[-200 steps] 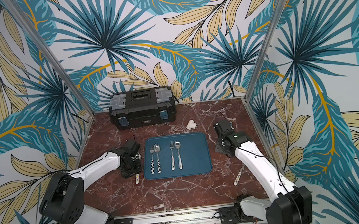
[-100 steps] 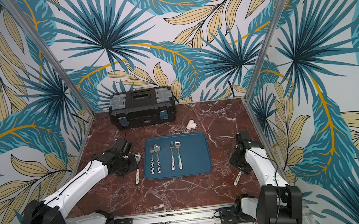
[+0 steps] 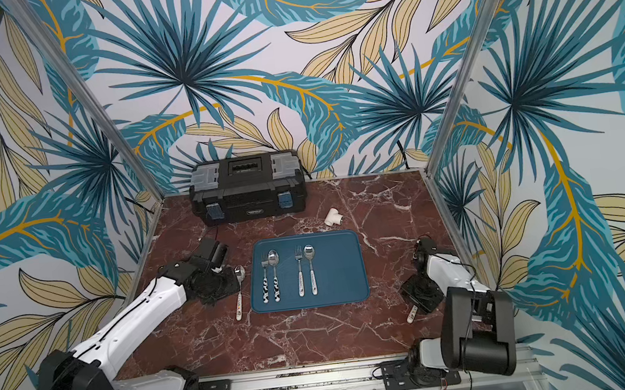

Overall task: Set the spoon and fork side by side
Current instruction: Pick up the fork at the center of the board, then place the fork on the tray.

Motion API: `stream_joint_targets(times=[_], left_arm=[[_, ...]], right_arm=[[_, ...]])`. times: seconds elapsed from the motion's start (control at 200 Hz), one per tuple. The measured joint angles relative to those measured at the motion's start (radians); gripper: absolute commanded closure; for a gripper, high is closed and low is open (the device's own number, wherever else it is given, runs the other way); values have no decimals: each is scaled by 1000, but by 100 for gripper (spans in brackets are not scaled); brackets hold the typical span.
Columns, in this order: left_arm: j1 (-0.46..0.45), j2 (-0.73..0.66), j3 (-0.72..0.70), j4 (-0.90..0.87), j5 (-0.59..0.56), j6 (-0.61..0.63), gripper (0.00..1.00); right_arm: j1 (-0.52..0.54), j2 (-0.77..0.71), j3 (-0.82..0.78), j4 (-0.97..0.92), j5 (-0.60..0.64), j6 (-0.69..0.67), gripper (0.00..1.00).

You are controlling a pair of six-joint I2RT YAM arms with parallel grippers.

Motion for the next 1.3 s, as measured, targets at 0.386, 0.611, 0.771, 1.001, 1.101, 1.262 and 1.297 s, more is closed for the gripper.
stream_joint_targets(times=[0.386,0.611,0.771,1.001,1.101,1.262,1.297], left_arm=[[3,0,48,-14,12,12,45],[3,-21,48,0,28,2,46],[4,-19,45,31,44,-7,46],[5,-5,-20,76,64,-31,46],[5,-7,-53,82,71,-39,46],[5,-16,-60,77,78,-39,45],[5,-16,-60,77,82,-39,45]], right_arm=[[-3,31,11,18,-52,-1,100],[101,60,50,11,-21,-26,100],[317,106,146,31,-22,-47,100],[558,190,382,28,-24,-116,100],[625,269,465,8,-37,-141,100],[713,425,603,-25,-45,-193,100],[727,450,619,-29,-48,-201,100]])
